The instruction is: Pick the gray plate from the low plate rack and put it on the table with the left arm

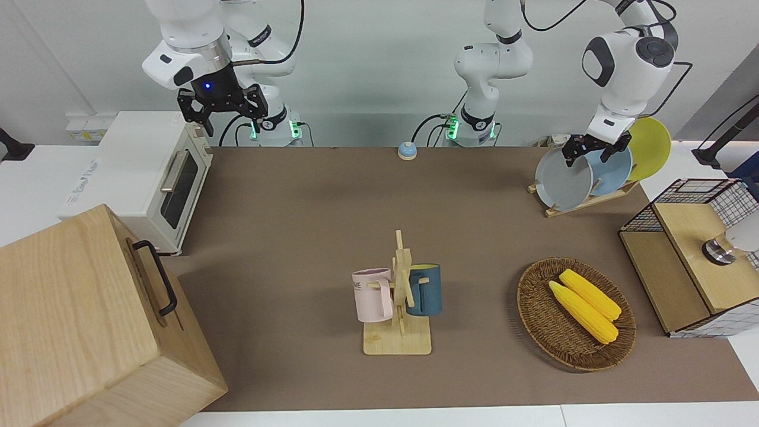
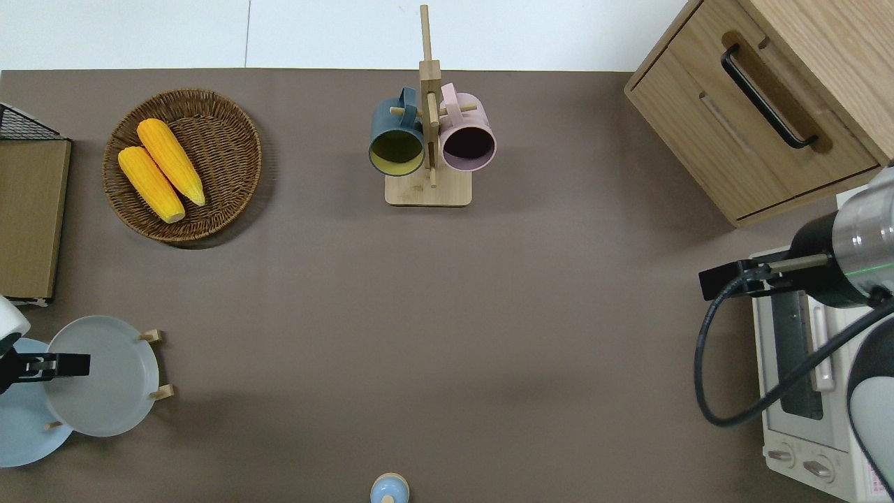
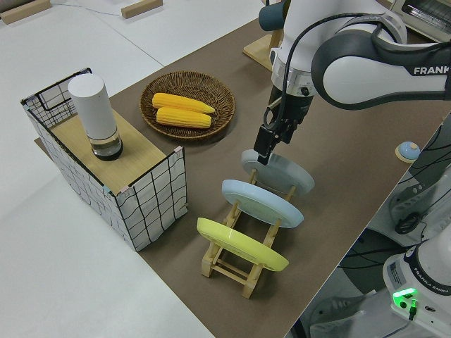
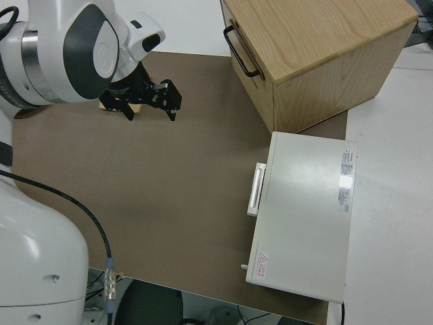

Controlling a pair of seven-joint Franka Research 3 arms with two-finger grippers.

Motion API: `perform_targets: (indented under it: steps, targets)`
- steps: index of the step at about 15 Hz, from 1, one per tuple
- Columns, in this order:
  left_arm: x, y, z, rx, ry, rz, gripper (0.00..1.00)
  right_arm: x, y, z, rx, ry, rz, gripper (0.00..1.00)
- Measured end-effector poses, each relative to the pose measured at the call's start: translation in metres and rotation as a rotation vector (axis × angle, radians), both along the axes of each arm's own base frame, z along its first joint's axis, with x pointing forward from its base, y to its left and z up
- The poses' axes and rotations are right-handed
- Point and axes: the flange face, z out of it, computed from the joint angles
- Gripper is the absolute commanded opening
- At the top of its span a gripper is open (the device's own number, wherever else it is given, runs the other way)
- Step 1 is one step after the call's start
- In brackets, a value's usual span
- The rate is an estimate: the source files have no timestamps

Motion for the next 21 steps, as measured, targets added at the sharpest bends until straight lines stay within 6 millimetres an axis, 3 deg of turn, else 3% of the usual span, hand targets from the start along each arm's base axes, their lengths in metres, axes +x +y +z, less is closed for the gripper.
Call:
perform_targets:
  steps: [8,11,18,21]
  targets:
    - [-0.006,0.001,-0.021,-0.008,0.002,-0.001,0.96,0.000,0.000,0.000,0.000,0.000,0.000,0.987]
    - [-0.007,0.000,-0.024,-0.009,0.004,-0.002,0.73,0.000,0.000,0.000,0.000,0.000,0.000,0.990]
    - [-0.008,0.000,-0.026,-0.010,0.006,-0.005,0.00,0.000,0.000,0.000,0.000,0.000,0.000,0.990]
    - [-0.008,-0.001,-0.023,-0.009,-0.001,-0.007,0.00,0.000,0.000,0.000,0.000,0.000,0.000,0.990]
